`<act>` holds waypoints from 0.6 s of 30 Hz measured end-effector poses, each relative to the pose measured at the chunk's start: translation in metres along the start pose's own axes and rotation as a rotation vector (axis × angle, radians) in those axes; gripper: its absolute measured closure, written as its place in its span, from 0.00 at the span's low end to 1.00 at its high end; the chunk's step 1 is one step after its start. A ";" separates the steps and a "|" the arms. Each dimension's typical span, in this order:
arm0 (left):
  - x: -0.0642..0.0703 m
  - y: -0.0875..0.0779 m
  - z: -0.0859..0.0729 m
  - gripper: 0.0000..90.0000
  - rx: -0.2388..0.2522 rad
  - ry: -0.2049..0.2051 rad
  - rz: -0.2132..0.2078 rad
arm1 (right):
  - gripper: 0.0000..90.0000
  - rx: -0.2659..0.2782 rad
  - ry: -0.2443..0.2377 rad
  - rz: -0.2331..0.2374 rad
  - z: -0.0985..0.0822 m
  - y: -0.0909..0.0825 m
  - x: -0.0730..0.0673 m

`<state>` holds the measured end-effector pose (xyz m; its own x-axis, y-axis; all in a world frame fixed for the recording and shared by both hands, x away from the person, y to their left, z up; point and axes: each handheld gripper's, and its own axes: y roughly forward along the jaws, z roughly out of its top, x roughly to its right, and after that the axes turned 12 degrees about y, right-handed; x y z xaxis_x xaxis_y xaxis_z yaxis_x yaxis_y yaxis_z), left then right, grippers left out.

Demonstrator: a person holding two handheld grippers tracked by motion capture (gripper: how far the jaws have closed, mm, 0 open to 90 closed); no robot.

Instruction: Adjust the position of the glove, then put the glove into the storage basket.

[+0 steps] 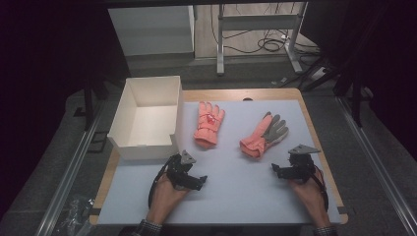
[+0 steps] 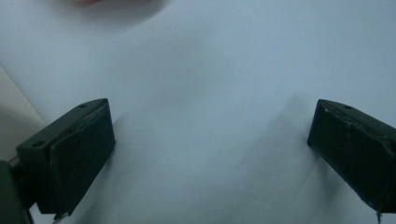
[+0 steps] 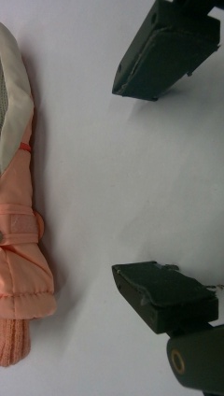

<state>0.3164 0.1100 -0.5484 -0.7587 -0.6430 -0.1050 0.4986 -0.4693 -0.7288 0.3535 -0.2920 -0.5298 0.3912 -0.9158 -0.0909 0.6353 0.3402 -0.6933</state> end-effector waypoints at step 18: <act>0.000 0.000 -0.001 0.01 0.005 0.003 0.002 | 0.09 -0.013 0.022 -0.009 0.002 0.001 -0.001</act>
<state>0.3157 0.1106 -0.5489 -0.7588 -0.6423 -0.1085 0.5024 -0.4711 -0.7250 0.3551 -0.2907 -0.5296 0.3712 -0.9231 -0.1002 0.6296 0.3295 -0.7035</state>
